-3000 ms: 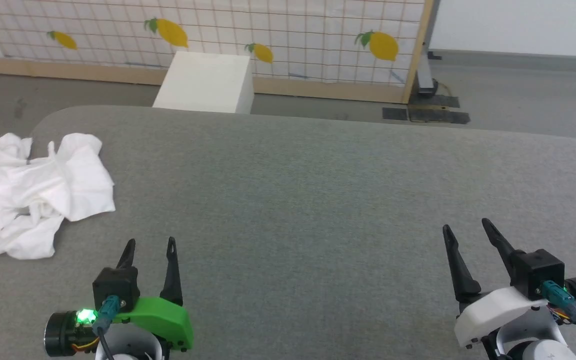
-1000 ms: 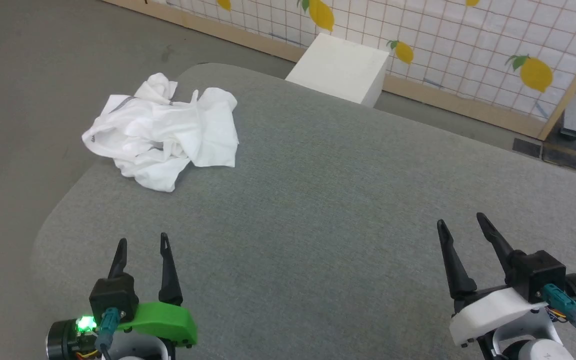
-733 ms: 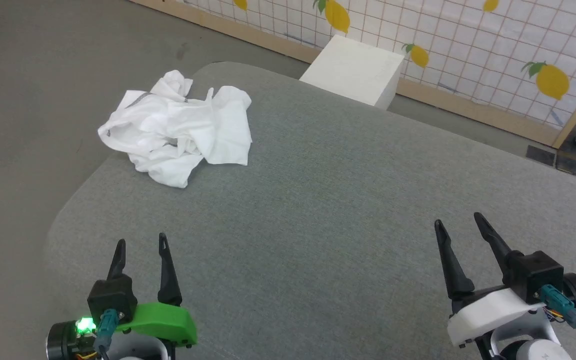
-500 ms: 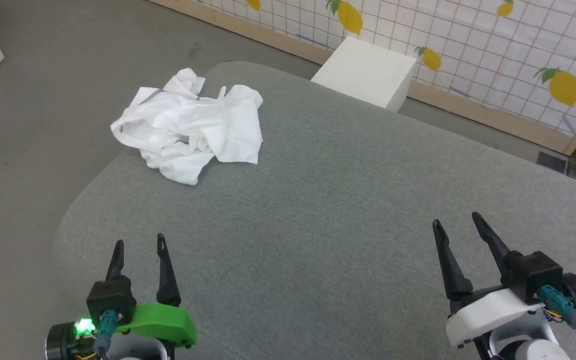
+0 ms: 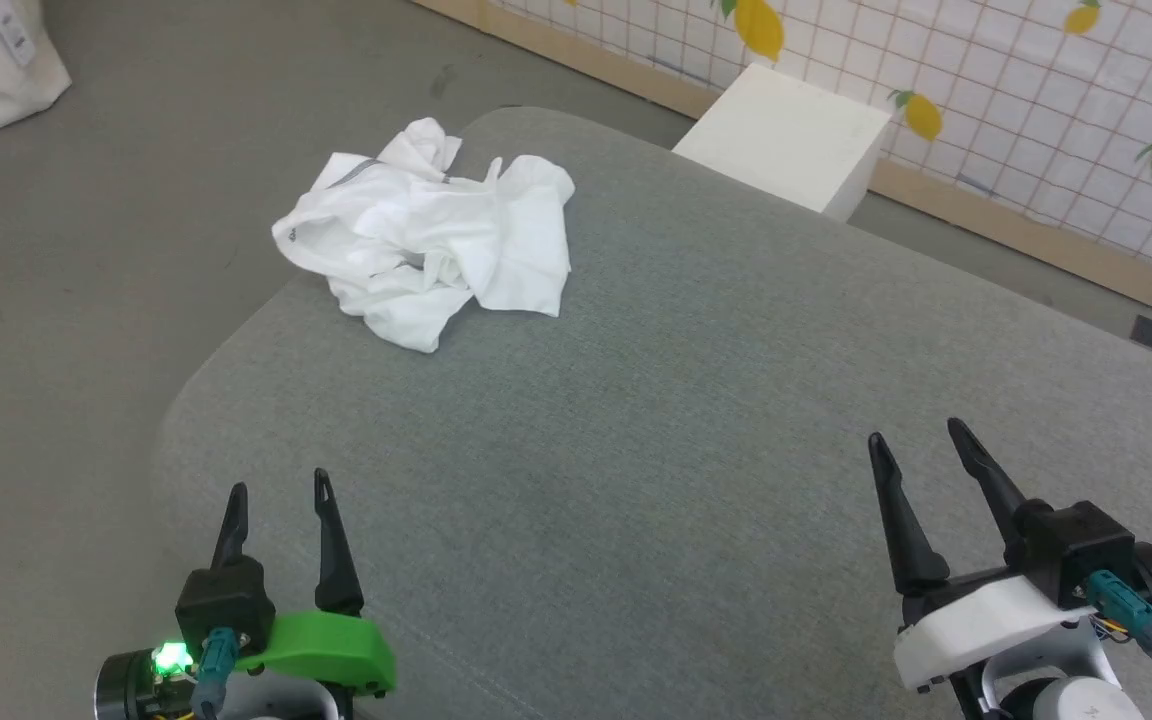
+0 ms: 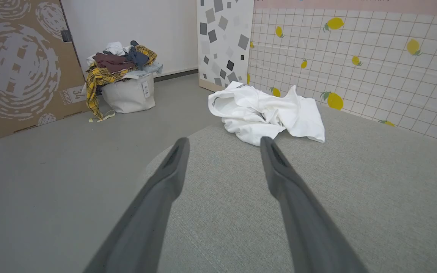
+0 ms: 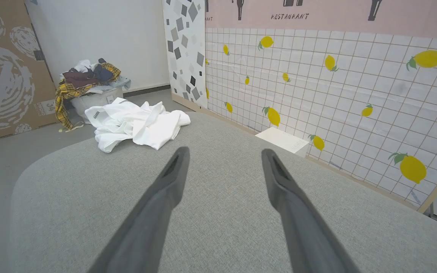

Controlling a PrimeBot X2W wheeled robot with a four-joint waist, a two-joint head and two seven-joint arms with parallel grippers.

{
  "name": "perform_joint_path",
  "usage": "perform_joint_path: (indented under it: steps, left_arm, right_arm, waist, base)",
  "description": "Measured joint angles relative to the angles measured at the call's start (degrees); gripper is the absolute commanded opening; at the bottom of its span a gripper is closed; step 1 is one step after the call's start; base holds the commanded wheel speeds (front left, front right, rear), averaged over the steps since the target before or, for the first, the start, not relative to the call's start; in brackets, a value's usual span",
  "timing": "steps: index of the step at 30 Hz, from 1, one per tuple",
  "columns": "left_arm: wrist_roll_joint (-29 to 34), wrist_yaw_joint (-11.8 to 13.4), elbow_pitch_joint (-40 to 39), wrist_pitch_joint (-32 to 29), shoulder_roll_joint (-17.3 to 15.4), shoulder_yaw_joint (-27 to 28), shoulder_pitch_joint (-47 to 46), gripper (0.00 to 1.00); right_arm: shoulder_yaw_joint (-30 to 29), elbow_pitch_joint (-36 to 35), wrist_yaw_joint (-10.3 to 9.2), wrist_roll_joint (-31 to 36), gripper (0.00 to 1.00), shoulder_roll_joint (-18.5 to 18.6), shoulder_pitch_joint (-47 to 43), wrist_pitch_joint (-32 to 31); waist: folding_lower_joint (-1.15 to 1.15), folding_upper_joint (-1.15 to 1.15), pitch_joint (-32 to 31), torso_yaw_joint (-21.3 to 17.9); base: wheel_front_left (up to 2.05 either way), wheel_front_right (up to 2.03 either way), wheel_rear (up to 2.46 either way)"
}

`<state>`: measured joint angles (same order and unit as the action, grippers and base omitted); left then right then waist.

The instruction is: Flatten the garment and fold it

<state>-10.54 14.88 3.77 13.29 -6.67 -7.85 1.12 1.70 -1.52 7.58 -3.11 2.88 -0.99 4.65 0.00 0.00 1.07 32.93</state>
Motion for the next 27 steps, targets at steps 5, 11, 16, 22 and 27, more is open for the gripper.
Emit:
perform_joint_path:
  steps: [5, 11, 16, 22, 27]
  left_arm:
    - [-1.2, 0.93, 0.01, 0.69, -0.04, -0.24, -0.01, 1.0]
    - [-1.55, 1.32, 0.04, 1.0, -0.1, -0.37, -0.01, 1.0]
    - [-1.59, 1.34, 0.05, 1.01, -0.1, -0.35, -0.01, 1.0]
    - [-1.67, 1.65, 0.04, 1.04, -0.11, -0.3, -0.02, 1.0]
    - [-3.22, 0.49, 1.12, 0.54, -0.41, -0.08, -3.2, 1.0]
  right_arm:
    - [-0.1, -0.25, 0.0, -0.08, 1.0, 0.0, 0.0, 0.19]
    - [-0.09, -0.36, 0.0, -0.43, 1.0, -0.01, 0.0, 0.24]
    - [-0.1, -0.36, 0.0, -0.48, 1.0, -0.01, 0.0, 0.26]
    - [-0.16, -0.4, 0.0, -0.49, 1.0, -0.01, 0.0, 0.42]
    - [0.08, -1.53, 0.0, -0.12, 1.0, -0.01, 0.23, -0.16]
  waist:
    - [0.0, 0.0, 0.36, 1.26]
    - [0.0, 0.0, 0.85, 1.75]
    - [0.0, 0.0, 0.81, 1.68]
    - [0.0, 0.0, 0.86, 1.61]
    - [0.0, 0.0, 2.09, 1.41]
  base:
    - [0.0, 0.0, 0.0]
    - [0.0, 0.0, 0.0]
    - [0.0, 0.0, 0.0]
    - [0.0, 0.0, 0.0]
    - [0.0, 0.0, 0.0]
